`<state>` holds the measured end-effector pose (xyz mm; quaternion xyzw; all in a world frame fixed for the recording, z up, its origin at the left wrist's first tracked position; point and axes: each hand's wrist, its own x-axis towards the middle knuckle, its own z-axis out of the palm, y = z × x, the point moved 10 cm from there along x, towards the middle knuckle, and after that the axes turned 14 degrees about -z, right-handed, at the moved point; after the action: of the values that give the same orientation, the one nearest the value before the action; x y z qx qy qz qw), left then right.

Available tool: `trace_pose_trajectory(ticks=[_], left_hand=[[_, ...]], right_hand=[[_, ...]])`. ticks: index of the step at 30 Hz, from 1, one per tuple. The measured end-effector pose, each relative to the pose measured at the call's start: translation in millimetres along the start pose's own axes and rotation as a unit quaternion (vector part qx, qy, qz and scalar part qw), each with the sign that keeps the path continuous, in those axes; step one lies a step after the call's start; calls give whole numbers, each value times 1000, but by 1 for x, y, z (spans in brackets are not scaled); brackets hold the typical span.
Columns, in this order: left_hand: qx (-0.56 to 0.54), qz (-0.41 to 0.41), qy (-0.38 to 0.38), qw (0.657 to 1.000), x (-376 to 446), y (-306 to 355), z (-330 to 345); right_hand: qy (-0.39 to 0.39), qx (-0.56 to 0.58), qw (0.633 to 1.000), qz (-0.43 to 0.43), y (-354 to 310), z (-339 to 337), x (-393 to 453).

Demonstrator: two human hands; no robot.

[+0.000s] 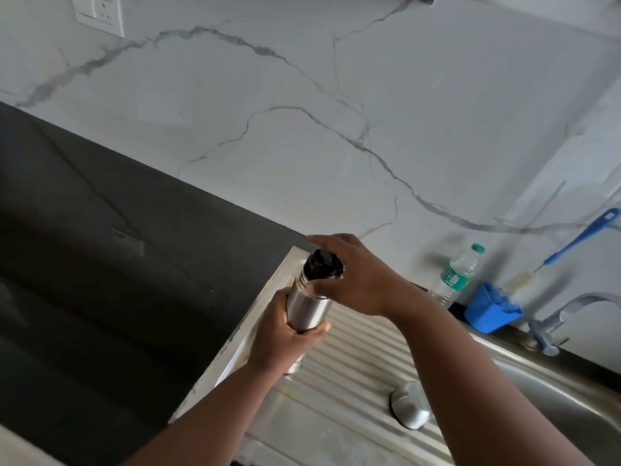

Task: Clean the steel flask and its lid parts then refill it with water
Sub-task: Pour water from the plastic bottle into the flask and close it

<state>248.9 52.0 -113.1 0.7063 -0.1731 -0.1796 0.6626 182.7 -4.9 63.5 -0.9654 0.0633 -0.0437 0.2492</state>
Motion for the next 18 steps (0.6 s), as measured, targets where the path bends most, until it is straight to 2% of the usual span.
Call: trace_pose_trajectory(ticks=[4,9,15,18], left_hand=[[6,-12,-6,1000,0,-1,0],[10,-10,-10,1000,-2,4,-1],[15,-16,-22,1000,-3,5,-1],[14,-20,-32,999,-3,5,0]], right_hand=[[-16,3,1000,-22,-1,-1,1],[6,-23,1000,-10,-2,-8,3],[18,-85,996,17,-5,-17,3],[48,-149,986,52,-2,-20,4]])
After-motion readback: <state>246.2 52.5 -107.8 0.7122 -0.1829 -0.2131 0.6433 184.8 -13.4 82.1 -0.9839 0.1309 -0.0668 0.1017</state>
